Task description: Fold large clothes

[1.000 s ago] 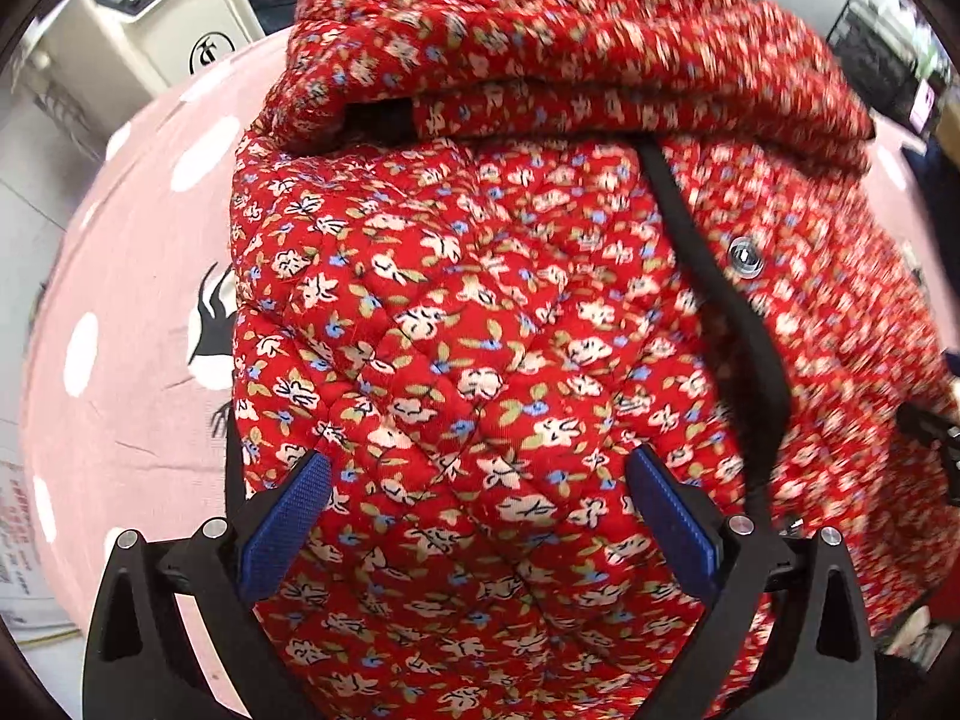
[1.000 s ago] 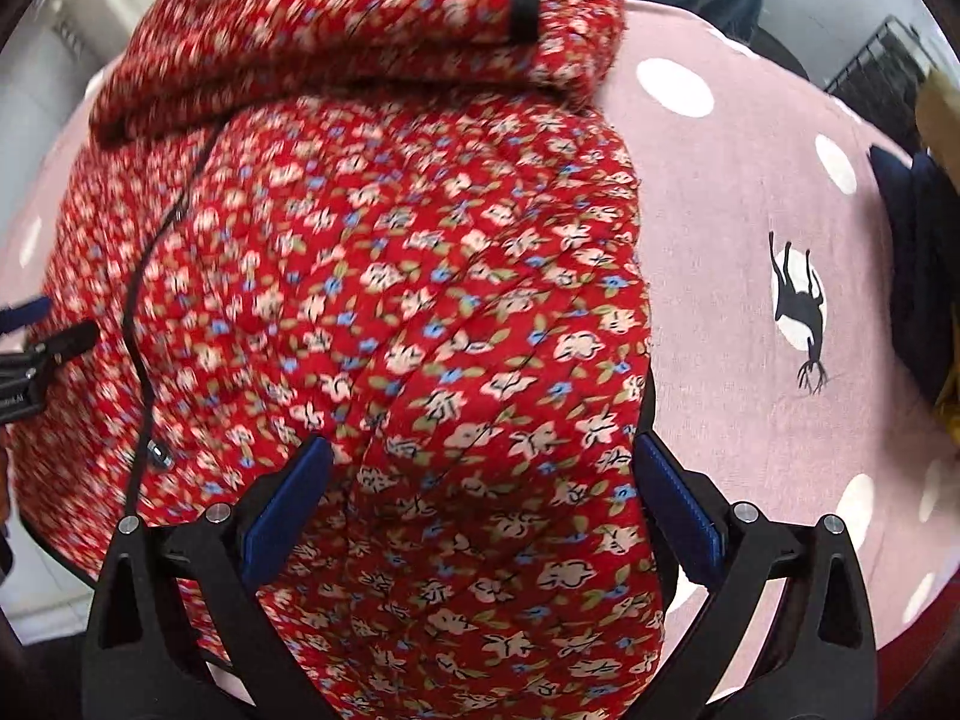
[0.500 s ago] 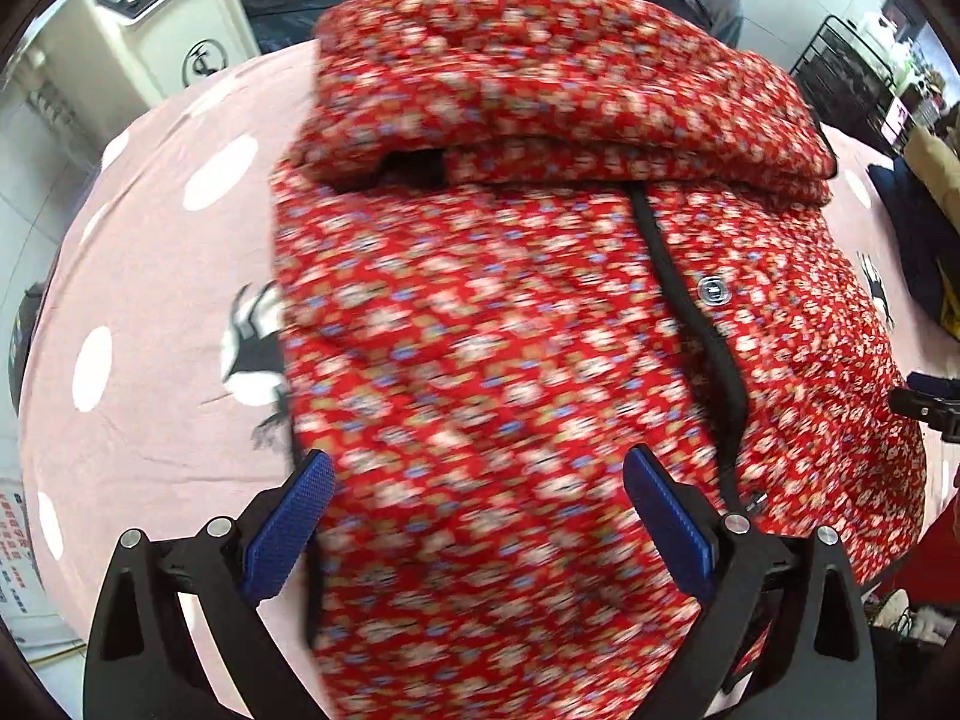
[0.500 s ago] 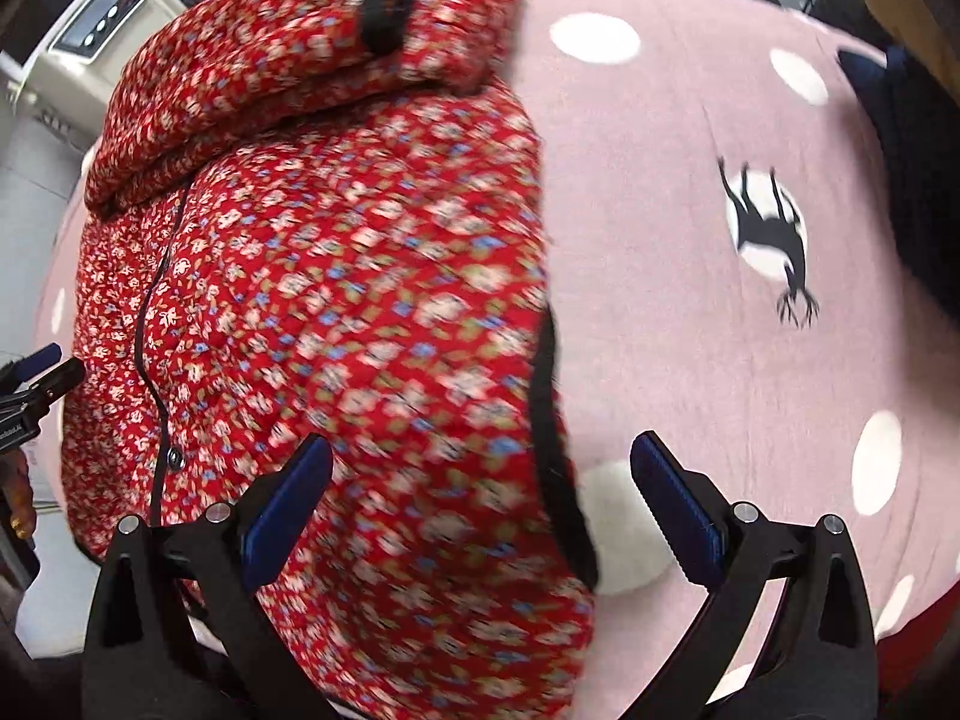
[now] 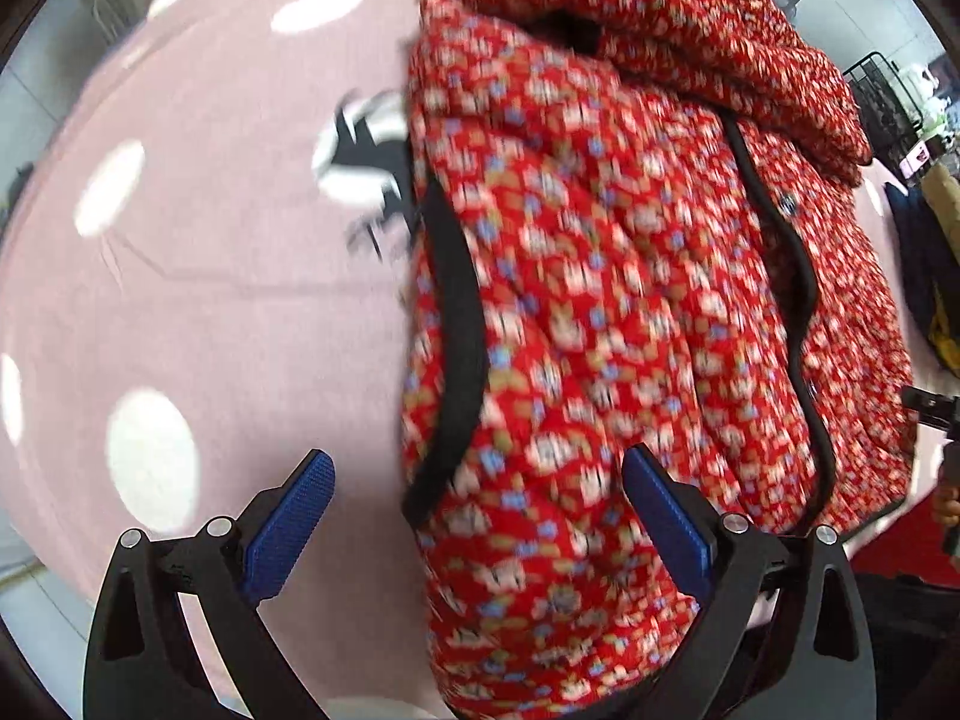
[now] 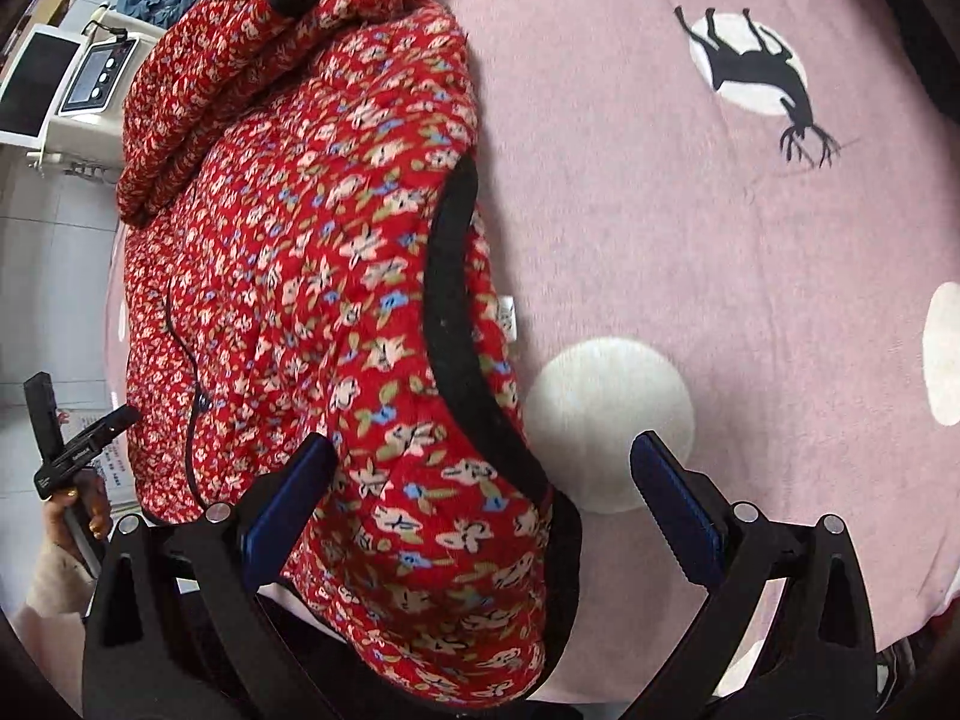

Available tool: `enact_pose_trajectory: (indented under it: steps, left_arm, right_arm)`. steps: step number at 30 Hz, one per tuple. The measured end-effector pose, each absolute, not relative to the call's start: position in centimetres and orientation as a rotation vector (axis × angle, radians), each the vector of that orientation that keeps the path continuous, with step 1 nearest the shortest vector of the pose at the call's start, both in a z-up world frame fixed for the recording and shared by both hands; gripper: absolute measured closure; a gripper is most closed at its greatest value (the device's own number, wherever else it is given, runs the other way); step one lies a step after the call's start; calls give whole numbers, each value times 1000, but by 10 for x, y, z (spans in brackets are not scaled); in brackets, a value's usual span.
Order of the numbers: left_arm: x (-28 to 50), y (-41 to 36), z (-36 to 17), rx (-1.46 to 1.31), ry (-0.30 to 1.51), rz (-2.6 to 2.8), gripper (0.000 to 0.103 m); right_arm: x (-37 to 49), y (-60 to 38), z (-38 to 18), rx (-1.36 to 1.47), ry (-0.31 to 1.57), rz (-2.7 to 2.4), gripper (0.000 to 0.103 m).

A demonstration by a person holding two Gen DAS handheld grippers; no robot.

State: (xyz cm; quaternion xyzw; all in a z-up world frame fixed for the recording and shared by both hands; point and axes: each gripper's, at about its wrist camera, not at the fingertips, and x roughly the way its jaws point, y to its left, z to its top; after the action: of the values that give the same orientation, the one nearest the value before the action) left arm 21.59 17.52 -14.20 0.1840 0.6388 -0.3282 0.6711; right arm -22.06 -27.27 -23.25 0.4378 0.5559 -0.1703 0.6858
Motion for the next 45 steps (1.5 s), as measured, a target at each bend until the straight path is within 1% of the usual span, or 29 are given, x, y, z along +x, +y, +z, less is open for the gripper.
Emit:
enact_pose_trajectory:
  steps: [5, 8, 15, 16, 19, 21, 25, 27, 29, 30, 31, 32, 33, 34, 35, 36, 38, 40, 45]
  left_arm:
    - [207, 198, -162, 328, 1540, -790, 9]
    - [196, 210, -169, 277, 1574, -795, 9]
    - [187, 213, -171, 261, 1582, -824, 9]
    - [203, 214, -170, 260, 1585, -828, 9]
    - [197, 220, -175, 263, 1594, -830, 10]
    - [208, 197, -167, 263, 1598, -825, 10]
    - [203, 197, -171, 286, 1593, -827, 10]
    - [198, 198, -172, 293, 1588, -828, 14]
    - [195, 201, -172, 288, 1585, -826, 23]
    - [195, 202, -171, 282, 1585, -827, 26]
    - [195, 201, -170, 274, 1587, -825, 32]
    - [196, 203, -168, 260, 1593, -826, 39]
    - [197, 205, -166, 242, 1599, -831, 43]
    - [198, 208, -163, 231, 1600, -834, 49]
    - [198, 211, -160, 225, 1599, -839, 55]
    - [196, 210, -158, 226, 1594, -849, 57]
    - [192, 210, -148, 258, 1567, -867, 65]
    - [189, 211, -139, 260, 1551, -890, 70]
    - [178, 213, -116, 277, 1519, -954, 75]
  right_arm:
    - [-186, -270, -217, 967, 1286, -314, 5]
    - [-174, -259, -222, 964, 1306, -296, 5]
    - [-186, -261, -222, 1000, 1305, -285, 5]
    - [-188, -264, -221, 995, 1307, -281, 5]
    - [-186, -265, -225, 1011, 1312, -270, 5]
    - [-184, -265, -231, 1044, 1307, -261, 5]
    - [-179, -262, -241, 1058, 1303, -274, 5]
    - [-179, -261, -239, 1038, 1301, -281, 5]
    - [-180, -258, -238, 1020, 1292, -275, 5]
    - [-179, -255, -238, 1007, 1294, -270, 6]
    - [-179, -254, -236, 984, 1303, -274, 8]
    - [-179, -253, -235, 965, 1314, -282, 16]
    - [-179, -252, -233, 956, 1318, -288, 28]
    - [-181, -251, -231, 969, 1315, -276, 35]
    - [-183, -250, -230, 994, 1305, -256, 49]
    - [-185, -247, -227, 1014, 1285, -236, 62]
    - [-186, -239, -218, 1015, 1259, -201, 69]
    - [-185, -230, -208, 987, 1252, -165, 72]
    - [-190, -218, -188, 1001, 1212, -117, 76]
